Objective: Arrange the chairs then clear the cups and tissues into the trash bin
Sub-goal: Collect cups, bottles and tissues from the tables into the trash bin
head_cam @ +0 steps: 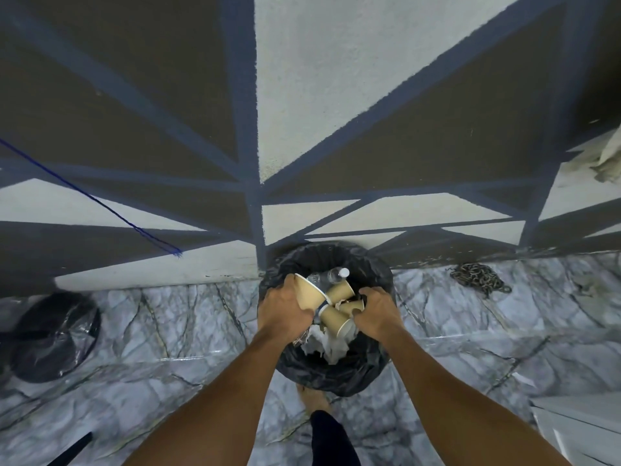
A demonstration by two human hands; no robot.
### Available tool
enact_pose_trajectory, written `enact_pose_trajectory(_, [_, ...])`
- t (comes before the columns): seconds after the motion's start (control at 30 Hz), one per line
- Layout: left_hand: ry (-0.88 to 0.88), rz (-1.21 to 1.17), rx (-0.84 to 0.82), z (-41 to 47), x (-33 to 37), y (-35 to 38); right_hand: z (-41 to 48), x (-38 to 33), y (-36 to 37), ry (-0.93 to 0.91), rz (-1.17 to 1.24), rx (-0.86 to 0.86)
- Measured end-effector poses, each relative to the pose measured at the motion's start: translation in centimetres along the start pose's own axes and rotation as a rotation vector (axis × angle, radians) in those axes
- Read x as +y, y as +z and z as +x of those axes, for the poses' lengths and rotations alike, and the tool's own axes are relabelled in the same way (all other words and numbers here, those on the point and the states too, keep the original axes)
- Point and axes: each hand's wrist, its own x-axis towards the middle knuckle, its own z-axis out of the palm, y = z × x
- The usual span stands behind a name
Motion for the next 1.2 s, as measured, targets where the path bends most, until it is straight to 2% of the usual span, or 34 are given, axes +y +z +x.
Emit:
enact_pose_trajectory(0.13, [-0.058, -0.072, -0.045, -0.2, 0.5, 1.0, 0.2, 0.0, -0.3, -0.012, 0.007, 0.015])
enact_pose_trajectory(0.27, [-0.114, 0.001, -0.138, -1.1, 0.3, 2.2, 0.2, 0.4, -0.9, -0.002, 0.006, 0.025])
enact_pose_trajectory(0.5, [-0.136, -0.036, -0.055, -2.4, -1.2, -1.0, -0.4, -2.6, -1.6, -0.068, -0.018, 0.009])
enact_pose_trajectory(0.6, [-0.151, -0.085, 0.036, -3.6, -3.1, -4.0, -1.4, -7.0, -1.4, -0.213, -0.014, 0.009])
enact_pose_trajectory(0.8, [-0.269, -0.200, 0.263, -9.6, -11.5, -10.6, -7.0, -20.4, 2.6, -0.642, -0.092, -0.091])
enact_pose_trajectory(1.0, [-0.435, -0.267, 0.492, -22.3, -22.4, -14.1, -18.5, -31.7, 10.8, -1.001, -0.216, -0.232])
enact_pose_trajectory(1.2, [-0.602, -0.347, 0.689, -37.3, -33.4, -13.8, -33.0, -38.3, 20.7, -1.315, -0.334, -0.328])
